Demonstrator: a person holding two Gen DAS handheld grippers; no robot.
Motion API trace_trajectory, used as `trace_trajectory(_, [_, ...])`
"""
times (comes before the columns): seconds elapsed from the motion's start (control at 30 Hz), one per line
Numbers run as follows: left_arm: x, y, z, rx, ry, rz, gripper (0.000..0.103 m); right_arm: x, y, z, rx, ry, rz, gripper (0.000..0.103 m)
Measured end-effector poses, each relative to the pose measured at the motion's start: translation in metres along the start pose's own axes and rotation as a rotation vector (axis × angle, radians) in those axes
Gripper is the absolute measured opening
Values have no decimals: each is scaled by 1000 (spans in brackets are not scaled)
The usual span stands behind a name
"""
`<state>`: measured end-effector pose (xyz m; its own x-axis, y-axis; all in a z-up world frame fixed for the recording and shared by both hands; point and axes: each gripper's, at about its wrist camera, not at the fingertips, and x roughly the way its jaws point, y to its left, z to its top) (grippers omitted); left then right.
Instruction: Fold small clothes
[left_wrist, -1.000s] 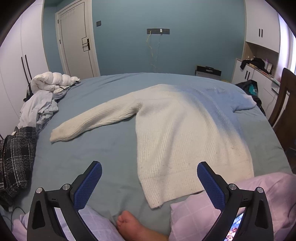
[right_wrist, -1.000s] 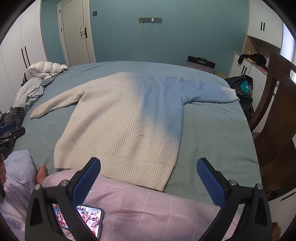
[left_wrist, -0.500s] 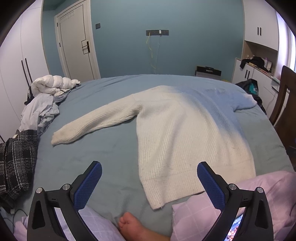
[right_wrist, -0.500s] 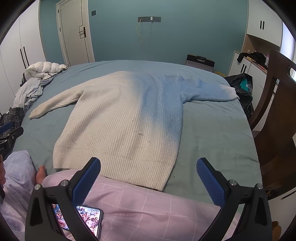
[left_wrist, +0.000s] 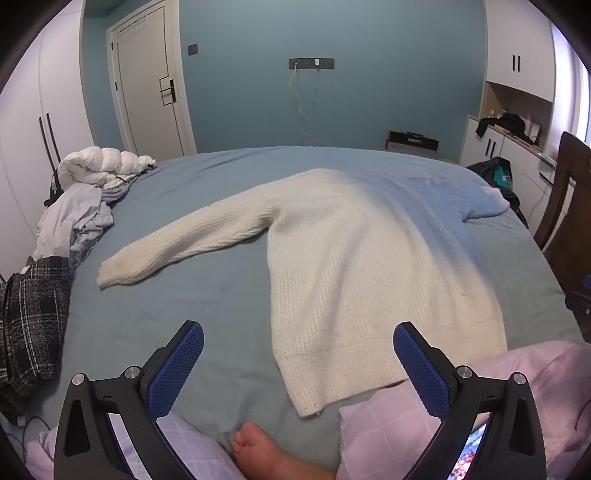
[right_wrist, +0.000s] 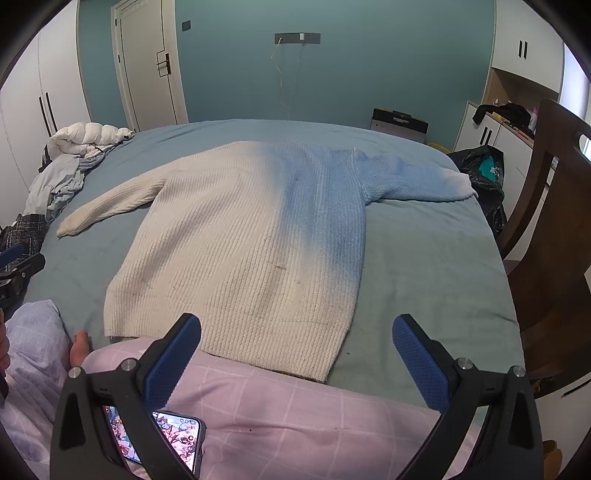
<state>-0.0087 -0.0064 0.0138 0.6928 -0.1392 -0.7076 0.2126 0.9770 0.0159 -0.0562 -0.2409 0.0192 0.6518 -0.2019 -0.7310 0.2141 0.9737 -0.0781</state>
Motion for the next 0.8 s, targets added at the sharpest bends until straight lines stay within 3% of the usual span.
trace_trajectory(0.43, [7,-1,1,7,8,-16,103,14,-1,-4,29,2,26,102])
trace_trajectory(0.8, [31,-3,0,6,50,-31,103,23,-15,-4,113,-72,26,102])
